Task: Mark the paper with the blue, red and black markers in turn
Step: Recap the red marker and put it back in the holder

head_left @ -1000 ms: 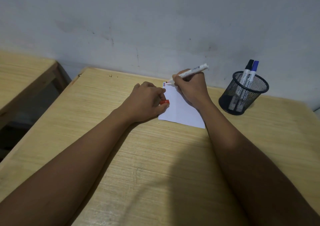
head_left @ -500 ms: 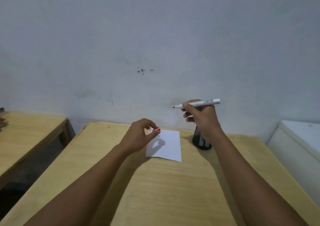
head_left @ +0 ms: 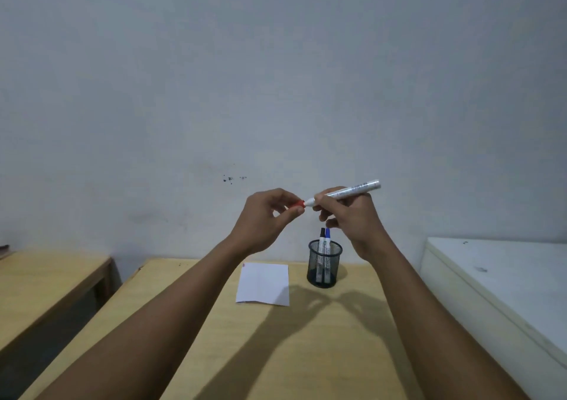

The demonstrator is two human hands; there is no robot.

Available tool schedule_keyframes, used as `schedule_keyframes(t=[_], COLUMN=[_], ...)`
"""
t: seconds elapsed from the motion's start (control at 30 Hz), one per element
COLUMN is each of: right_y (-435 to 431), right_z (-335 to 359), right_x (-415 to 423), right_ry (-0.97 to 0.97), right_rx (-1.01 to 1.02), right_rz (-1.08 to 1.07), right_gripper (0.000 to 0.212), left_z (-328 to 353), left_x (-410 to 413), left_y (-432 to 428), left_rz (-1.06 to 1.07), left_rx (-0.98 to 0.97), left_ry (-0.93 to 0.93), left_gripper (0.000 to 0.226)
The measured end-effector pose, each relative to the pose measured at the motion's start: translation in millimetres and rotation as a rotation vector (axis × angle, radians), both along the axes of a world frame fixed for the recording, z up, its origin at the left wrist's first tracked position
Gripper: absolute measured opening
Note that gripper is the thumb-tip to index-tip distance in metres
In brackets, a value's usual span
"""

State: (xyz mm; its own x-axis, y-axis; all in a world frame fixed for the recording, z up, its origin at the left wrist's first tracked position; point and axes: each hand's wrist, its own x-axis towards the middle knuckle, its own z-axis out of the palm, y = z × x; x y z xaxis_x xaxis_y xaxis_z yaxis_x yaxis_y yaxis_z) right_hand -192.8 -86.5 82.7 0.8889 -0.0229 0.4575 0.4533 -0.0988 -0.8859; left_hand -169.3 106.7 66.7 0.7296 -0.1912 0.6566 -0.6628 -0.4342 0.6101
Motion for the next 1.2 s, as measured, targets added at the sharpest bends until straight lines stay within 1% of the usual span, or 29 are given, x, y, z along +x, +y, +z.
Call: schedule_keyframes(t=[0.17,0.27,0.37,0.5,0.57,0.6,0.63,0.67,0.7,0.77,0.8,0.83,0.87,0.97,1.03,1.1,1.2], right_y=[-7.0,-6.1,-3.0,-2.4,-3.7,-3.5,-2.5,-2.1,-1.3,-1.2,-2.7,-4.9,-8.3,-20.4,-25.8,-28.0,-32.7], right_z=[5.0,3.2,2.0,-1.9,-3.7,-3.4,-2.5,-3.1,-3.9,-7.1,-9.9,-12.1,-13.2,-15.3,-18.7,-21.8,-24.4], right_x=[-13.0,-16.0,-16.2,-13.6,-13.0,-12.9,-12.7,-10.1,-7.3,-0.6,2.2,3.4,4.5,13.0,23.2,36.3,56.2], right_ry=[0.035,0.084,0.11,0.199,0.263,0.299,0.337,0.37,0.381,0.338,0.287,0.229,0.172,0.061,0.012,0.002,-0.004], right_rx=[0.001,0.085,0.186,0.271,0.295,0.291,0.281,0.282,0.298,0.297,0.265,0.223,0.177,-0.059,-0.221,-0.309,-0.34], right_rz=[0.021,0.052,0.071,0.159,0.168,0.123,0.046,-0.046,-0.129,-0.274,-0.328,-0.36,-0.369,-0.314,-0.306,-0.323,-0.41], right_gripper=[0.023,0.031,0.029,0.026,0.027,0.029,0.034,0.046,0.063,0.099,0.108,0.107,0.095,0.041,0.021,0.014,0.015], left_z=[13.3,19.4,23.5,22.9,24.7,26.3,28.6,31.0,33.2,36.3,36.9,37.2,37.2,36.4,36.4,36.4,28.7], left_x=[-14.3,-22.6,-25.8,-22.0,-19.6,-17.9,-16.6,-15.1,-13.2,-7.3,-3.9,-0.5,3.2,16.7,27.1,38.2,58.7], left_y=[-9.0,-16.4,-21.4,-19.7,-19.1,-19.6,-20.7,-22.8,-25.9,-33.9,-37.4,-39.9,-42.3,-48.4,-53.2,-59.2,-65.2], left_rz=[-0.047,-0.064,-0.025,0.036,0.042,0.04,0.038,0.035,0.032,0.029,0.029,0.028,0.027,0.026,0.022,0.011,0.039], left_rx=[-0.022,-0.052,-0.01,0.157,0.227,0.217,0.173,0.113,0.064,0.021,0.022,0.036,0.058,0.123,0.122,0.092,0.029], left_ry=[0.008,-0.022,-0.132,-0.394,-0.438,-0.427,-0.397,-0.353,-0.302,-0.213,-0.185,-0.17,-0.161,-0.126,-0.083,-0.041,0.028], left_gripper=[0.011,0.01,0.011,0.013,0.014,0.015,0.016,0.017,0.018,0.02,0.02,0.02,0.02,0.021,0.023,0.026,0.033])
